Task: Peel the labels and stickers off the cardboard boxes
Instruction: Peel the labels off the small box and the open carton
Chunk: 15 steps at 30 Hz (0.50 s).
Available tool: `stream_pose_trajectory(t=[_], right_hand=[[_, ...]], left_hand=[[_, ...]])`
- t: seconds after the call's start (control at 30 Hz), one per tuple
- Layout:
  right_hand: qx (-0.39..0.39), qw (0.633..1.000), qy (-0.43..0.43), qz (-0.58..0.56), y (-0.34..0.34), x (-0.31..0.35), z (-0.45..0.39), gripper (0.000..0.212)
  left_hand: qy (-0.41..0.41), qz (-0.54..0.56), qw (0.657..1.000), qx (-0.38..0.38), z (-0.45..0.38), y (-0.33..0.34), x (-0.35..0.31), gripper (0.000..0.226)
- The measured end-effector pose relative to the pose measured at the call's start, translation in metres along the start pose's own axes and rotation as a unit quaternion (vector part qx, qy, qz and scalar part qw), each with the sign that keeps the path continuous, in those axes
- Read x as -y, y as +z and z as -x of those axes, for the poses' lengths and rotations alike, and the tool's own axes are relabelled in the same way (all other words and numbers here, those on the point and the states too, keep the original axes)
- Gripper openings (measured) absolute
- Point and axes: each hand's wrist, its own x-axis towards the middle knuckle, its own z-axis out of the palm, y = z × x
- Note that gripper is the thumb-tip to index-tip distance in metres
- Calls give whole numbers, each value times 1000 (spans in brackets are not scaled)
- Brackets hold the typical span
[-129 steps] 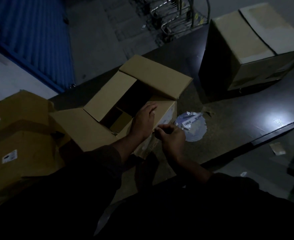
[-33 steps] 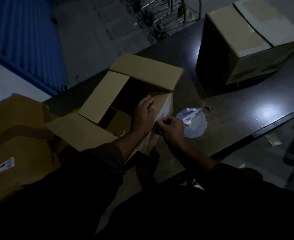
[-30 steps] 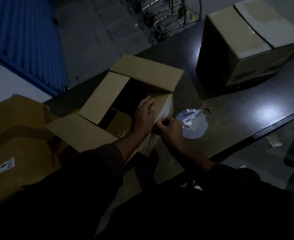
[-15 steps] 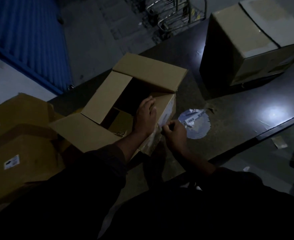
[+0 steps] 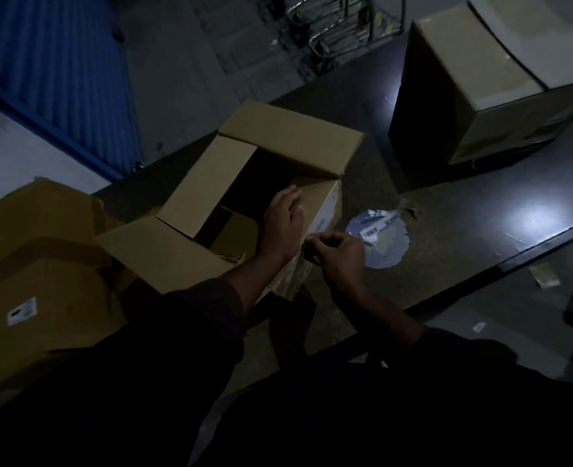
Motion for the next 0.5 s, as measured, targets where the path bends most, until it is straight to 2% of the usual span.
stream_pose_trajectory(t=[0.23, 0.5], right_hand=[[19, 999, -20, 47, 0, 5, -4, 14], [20, 987, -91, 135, 8, 1, -6, 12]], left_hand=[[1, -12, 1000, 5, -1, -1, -1, 35], [17, -12, 1000, 12, -1, -2, -3, 35]])
